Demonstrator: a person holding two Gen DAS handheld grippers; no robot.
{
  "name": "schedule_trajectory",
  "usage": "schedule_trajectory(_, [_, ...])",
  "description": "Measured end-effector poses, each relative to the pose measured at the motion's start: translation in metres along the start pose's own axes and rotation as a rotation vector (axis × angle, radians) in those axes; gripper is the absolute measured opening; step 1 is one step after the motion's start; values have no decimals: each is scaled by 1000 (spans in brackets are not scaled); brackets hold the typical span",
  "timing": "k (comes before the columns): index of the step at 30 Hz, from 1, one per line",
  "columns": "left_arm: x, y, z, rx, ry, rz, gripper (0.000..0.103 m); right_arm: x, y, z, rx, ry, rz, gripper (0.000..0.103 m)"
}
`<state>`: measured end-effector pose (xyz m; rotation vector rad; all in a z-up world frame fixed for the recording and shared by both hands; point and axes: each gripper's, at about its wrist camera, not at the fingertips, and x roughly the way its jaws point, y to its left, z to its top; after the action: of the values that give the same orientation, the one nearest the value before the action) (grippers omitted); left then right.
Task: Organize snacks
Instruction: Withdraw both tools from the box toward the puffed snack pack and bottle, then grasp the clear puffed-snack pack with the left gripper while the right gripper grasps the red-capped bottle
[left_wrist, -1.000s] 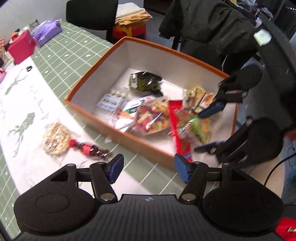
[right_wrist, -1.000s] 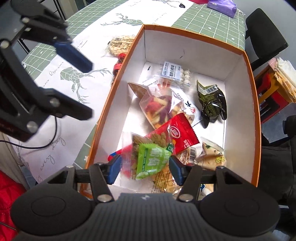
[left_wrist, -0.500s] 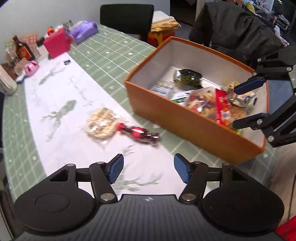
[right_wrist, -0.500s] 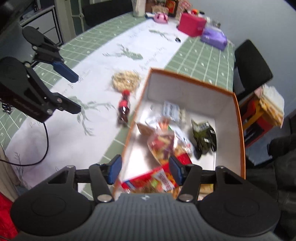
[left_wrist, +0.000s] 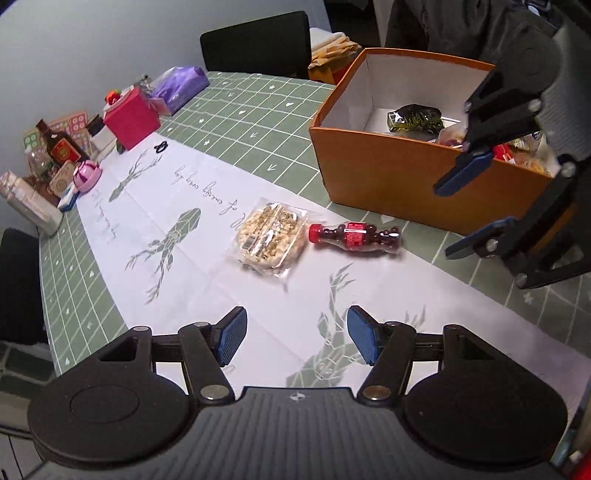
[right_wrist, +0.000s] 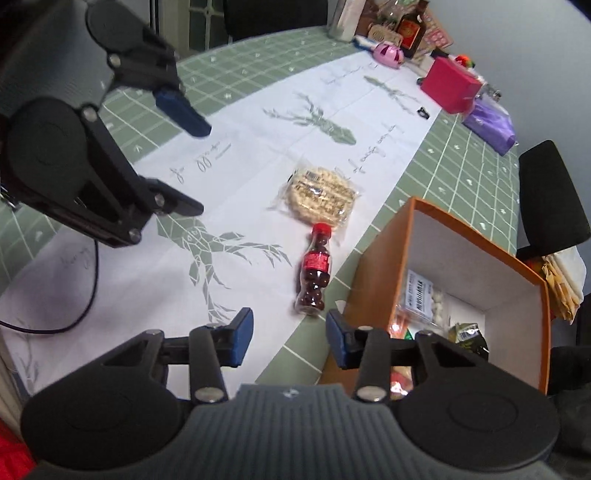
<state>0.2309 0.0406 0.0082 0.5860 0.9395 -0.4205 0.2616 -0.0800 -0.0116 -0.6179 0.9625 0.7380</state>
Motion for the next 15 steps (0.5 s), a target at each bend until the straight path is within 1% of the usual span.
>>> schedule_trajectory(3, [14,8,-3,34,-30,4,74,24,-1,13,5,33,-13,37])
schedule_trajectory(7, [39,16,-3,32,-39,-19,73,48,1,28,-16,61,-29,37])
schedule_trajectory(10, [59,21,-4,11,-40,-39,66,64,3,37,-28,86,-35,37])
schedule_trajectory(12, [71,26,-6,-18,-39,-45,56,71,2,40,-34,98,-36,36])
schedule_trajectory(15, [86,33,-8,-72,-54,-72,53,81,-1,42,-45,111,-37,35])
